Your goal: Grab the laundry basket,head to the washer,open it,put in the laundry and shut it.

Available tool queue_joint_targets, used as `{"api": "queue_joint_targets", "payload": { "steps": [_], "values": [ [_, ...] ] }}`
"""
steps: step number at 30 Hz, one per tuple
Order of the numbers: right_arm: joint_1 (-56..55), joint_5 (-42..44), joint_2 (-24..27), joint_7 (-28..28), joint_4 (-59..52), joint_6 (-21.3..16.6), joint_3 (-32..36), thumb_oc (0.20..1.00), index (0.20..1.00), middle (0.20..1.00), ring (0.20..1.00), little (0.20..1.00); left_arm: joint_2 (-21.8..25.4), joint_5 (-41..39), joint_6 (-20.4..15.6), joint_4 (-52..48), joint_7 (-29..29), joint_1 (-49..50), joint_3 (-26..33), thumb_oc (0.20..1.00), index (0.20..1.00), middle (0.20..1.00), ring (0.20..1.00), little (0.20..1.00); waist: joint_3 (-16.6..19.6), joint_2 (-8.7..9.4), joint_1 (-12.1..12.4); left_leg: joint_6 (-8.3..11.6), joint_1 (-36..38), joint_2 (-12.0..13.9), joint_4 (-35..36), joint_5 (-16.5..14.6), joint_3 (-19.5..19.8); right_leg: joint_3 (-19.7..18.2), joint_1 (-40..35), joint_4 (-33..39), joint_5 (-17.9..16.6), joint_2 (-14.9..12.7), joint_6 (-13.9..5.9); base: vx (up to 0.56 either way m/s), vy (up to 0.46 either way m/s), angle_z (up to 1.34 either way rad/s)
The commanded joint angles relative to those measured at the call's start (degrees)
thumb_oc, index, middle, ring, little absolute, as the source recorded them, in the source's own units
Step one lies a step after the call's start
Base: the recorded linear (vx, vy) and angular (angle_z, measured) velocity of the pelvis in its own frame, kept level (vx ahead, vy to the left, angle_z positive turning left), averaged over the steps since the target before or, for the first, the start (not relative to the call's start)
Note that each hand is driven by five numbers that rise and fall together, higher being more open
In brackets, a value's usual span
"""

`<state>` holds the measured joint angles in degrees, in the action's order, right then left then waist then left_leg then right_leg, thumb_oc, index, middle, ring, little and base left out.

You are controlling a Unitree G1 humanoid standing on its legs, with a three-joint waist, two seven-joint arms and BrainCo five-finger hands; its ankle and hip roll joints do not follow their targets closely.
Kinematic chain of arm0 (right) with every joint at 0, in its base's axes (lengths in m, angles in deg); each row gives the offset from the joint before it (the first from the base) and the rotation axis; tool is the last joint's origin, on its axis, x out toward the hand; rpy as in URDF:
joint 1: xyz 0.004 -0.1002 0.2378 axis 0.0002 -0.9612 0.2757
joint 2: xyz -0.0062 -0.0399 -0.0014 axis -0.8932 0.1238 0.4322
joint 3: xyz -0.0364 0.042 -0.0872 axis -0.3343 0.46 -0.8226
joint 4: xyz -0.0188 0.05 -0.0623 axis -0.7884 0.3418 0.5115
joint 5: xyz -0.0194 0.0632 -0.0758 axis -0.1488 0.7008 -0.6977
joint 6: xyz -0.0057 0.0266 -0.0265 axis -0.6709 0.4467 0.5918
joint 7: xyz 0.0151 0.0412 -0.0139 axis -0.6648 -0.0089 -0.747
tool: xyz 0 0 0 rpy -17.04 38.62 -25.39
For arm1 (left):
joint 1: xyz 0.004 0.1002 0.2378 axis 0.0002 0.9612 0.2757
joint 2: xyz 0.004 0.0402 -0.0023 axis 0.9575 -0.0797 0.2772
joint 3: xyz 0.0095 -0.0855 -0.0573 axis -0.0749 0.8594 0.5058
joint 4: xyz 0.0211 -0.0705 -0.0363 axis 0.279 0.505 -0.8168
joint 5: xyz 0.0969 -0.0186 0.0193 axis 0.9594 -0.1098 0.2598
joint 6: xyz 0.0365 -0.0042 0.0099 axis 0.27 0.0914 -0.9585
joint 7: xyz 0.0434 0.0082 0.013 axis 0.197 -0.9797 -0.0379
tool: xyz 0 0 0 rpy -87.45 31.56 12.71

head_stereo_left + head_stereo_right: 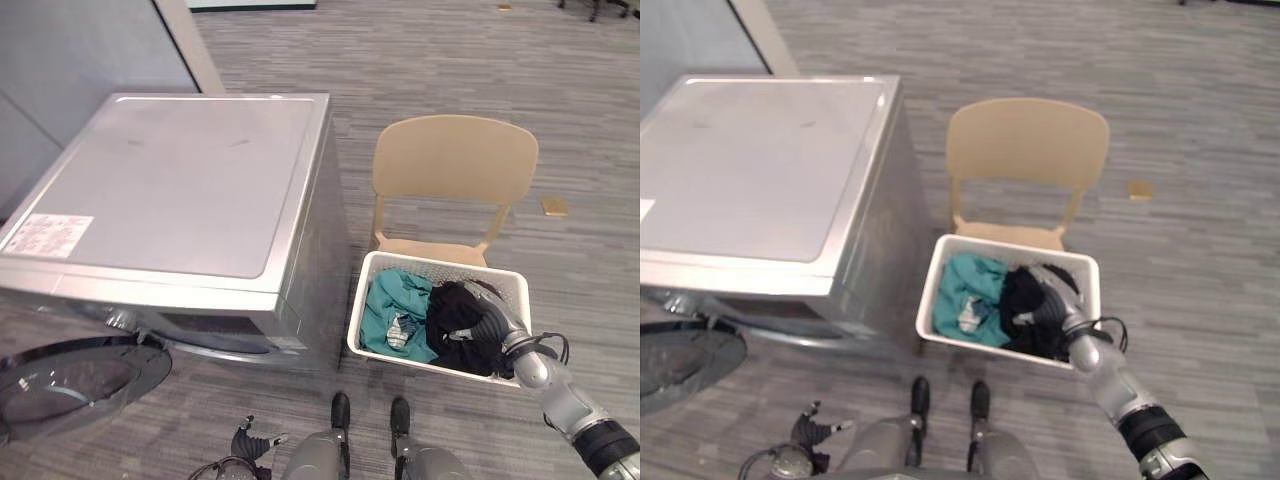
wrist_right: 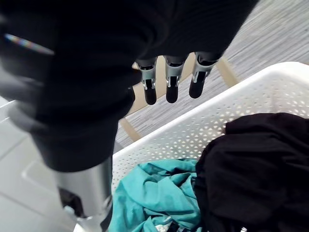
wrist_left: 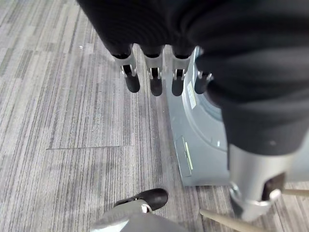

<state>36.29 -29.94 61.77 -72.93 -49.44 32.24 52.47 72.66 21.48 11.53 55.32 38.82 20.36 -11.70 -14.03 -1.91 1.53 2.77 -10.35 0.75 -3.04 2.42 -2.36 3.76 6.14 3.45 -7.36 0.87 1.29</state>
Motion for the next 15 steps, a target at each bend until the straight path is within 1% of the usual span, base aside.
{"api": "queue_joint_targets", "payload": {
  "steps": [1, 3, 7, 10, 11, 12, 14, 15],
  "values": [
    [5.74, -2.78, -0.31, 2.27, 0.99, -0.31, -1.92, 1.000, 1.000, 1.000, 1.000, 1.000, 3.33, 0.81, -2.58, -0.87, -1.05, -2.69, -0.75, 1.000, 1.000, 1.000, 1.000, 1.000, -1.17, 2.66, 1.70, -0.11, 0.00, -0.74, -2.71, -3.73, -0.40, -3.32, 1.57, -6.31, 8.56, -2.23, -6.21, -0.01, 0.123, -0.27],
    [7.68, -3.30, -1.33, 2.76, 3.71, 0.37, -3.17, 1.000, 1.000, 1.000, 1.000, 1.000, 3.74, 0.50, -2.86, -1.32, -1.25, -3.39, -1.22, 1.000, 1.000, 1.000, 1.000, 1.000, -1.63, 2.46, 2.08, -0.44, -0.69, -0.93, -2.26, -3.54, -0.58, -3.44, 2.98, -6.68, 8.27, -2.52, -6.39, -0.05, 0.105, -0.11],
    [14.70, -5.08, -4.24, 5.84, 11.75, 1.81, -6.56, 1.000, 1.000, 1.000, 1.000, 1.000, 4.61, -1.67, -4.32, -3.58, -2.40, -5.49, -2.65, 1.000, 1.000, 1.000, 1.000, 1.000, -3.59, 1.89, 3.27, -1.03, -4.30, -1.83, -1.55, -2.50, -0.31, -3.18, 7.78, -7.68, 6.99, -3.31, -6.90, -0.08, 0.085, 0.10],
    [20.53, -4.60, -6.06, 8.13, 18.87, 3.06, -8.05, 1.000, 1.000, 1.000, 1.000, 1.000, 4.95, -3.79, -5.13, -4.53, -3.18, -6.97, -3.40, 1.000, 1.000, 1.000, 1.000, 1.000, -4.55, 1.36, 4.51, -0.98, -7.09, -2.38, -0.51, -0.95, 0.13, -2.72, 10.95, -7.65, 5.96, -4.06, -7.10, -0.06, 0.067, 0.09],
    [24.71, -3.77, -6.29, 9.33, 23.77, 4.02, -9.16, 1.000, 1.000, 1.000, 1.000, 1.000, 5.40, -4.90, -5.63, -4.51, -3.73, -8.11, -4.13, 1.000, 1.000, 1.000, 1.000, 1.000, -5.27, 0.92, 5.60, -0.80, -8.85, -2.67, 0.30, 0.18, 0.46, -2.17, 12.74, -7.29, 5.30, -4.47, -7.16, -0.03, 0.057, 0.15],
    [24.83, -3.75, -6.33, 9.38, 23.91, 3.96, -9.22, 1.000, 1.000, 1.000, 1.000, 1.000, 5.39, -4.91, -5.64, -4.48, -3.72, -8.16, -4.09, 1.000, 1.000, 1.000, 1.000, 1.000, -5.22, 0.93, 5.55, -0.80, -8.96, -2.68, 0.30, 0.21, 0.48, -2.14, 12.86, -7.31, 5.29, -4.47, -7.16, -0.03, 0.038, 0.17],
    [30.76, -2.68, -6.04, 10.12, 29.50, 5.05, -10.93, 1.000, 1.000, 1.000, 1.000, 1.000, 5.74, -6.43, -6.21, -4.39, -4.07, -9.16, -5.26, 1.000, 1.000, 1.000, 1.000, 1.000, -6.36, 0.33, 6.94, -0.31, -11.47, -3.01, 1.43, 1.66, 1.21, -1.35, 15.26, -6.72, 4.45, -4.78, -7.28, -0.06, 0.005, 0.27],
    [30.84, -2.65, -6.06, 10.14, 29.58, 5.02, -10.98, 1.000, 1.000, 1.000, 1.000, 1.000, 5.74, -6.44, -6.22, -4.38, -4.07, -9.19, -5.23, 1.000, 1.000, 1.000, 1.000, 1.000, -6.32, 0.33, 6.89, -0.31, -11.56, -3.01, 1.43, 1.68, 1.24, -1.32, 15.35, -6.74, 4.44, -4.78, -7.27, -0.06, 0.002, 0.28]
  ]
}}
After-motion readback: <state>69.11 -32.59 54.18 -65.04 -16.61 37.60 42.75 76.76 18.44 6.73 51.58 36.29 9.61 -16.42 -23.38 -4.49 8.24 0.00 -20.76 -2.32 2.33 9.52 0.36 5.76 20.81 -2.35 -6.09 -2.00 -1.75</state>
